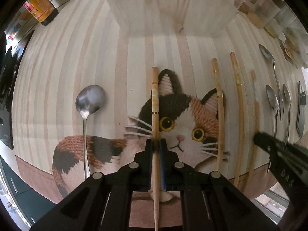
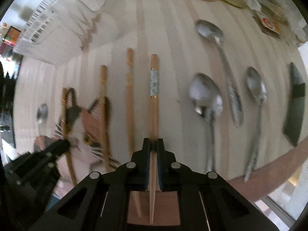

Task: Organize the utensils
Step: 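Grasp another chopstick with the left tool while the right tool grasps one too, then carry chopsticks into the clear tray and open the left tool while the right tool opens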

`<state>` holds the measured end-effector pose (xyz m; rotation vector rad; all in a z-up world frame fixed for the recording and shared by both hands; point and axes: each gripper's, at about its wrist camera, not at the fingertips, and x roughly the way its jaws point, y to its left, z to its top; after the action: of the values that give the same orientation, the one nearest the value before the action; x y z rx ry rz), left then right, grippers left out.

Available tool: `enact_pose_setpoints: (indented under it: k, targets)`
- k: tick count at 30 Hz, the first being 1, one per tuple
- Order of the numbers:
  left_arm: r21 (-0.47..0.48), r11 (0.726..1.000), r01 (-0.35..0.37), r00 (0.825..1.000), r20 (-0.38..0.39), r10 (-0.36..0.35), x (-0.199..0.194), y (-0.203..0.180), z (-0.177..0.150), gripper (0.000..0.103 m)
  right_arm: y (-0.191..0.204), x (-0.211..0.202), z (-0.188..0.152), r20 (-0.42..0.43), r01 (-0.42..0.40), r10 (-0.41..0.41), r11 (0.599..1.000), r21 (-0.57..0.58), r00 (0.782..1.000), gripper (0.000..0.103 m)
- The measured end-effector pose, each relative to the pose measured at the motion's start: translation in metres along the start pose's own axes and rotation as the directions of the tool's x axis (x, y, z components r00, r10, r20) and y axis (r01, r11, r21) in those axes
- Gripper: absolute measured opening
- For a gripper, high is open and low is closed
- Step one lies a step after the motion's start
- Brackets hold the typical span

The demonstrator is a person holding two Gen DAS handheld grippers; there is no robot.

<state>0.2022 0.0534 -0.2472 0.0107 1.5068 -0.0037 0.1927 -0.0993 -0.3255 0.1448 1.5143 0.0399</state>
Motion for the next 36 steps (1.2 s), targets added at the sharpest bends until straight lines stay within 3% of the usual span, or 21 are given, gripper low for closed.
enact_pose_setpoints:
  k: [4,12,22,26,31,36]
  targets:
    - [-0.005,1.000,0.007,1.000,0.003,-0.007,0.001,0.005,-0.008,0.005,-0.011,0.002,-0.019,-0.025,0.044,-0.044,0.999,-0.031,0.999,0.007]
    - [-0.004,1.000,0.008,1.000,0.000,-0.008,0.002,0.004,-0.006,0.005,-0.005,0.011,-0.025,-0.037,0.111,-0.112,0.993,-0.049,0.993,0.008]
    - [0.002,1.000,0.005,1.000,-0.001,-0.005,0.001,0.006,-0.004,0.005,0.000,0.010,-0.021,-0.031,0.127,-0.128,0.991,-0.050,0.991,0.008]
    - [0.009,1.000,0.013,1.000,0.002,-0.013,-0.001,0.003,-0.012,0.004,0.001,0.010,-0.022,-0.028,0.092,-0.093,0.996,-0.017,0.995,0.007]
    - [0.047,0.999,0.023,0.993,0.113,-0.028,-0.060,0.001,-0.018,0.004,0.000,-0.025,-0.017,0.043,0.015,-0.016,1.000,0.024,0.999,0.007]
    - [0.055,0.995,0.082,0.961,0.261,-0.093,-0.145,0.009,-0.005,0.004,0.021,-0.090,0.011,0.171,-0.072,0.071,0.997,-0.001,0.983,0.007]
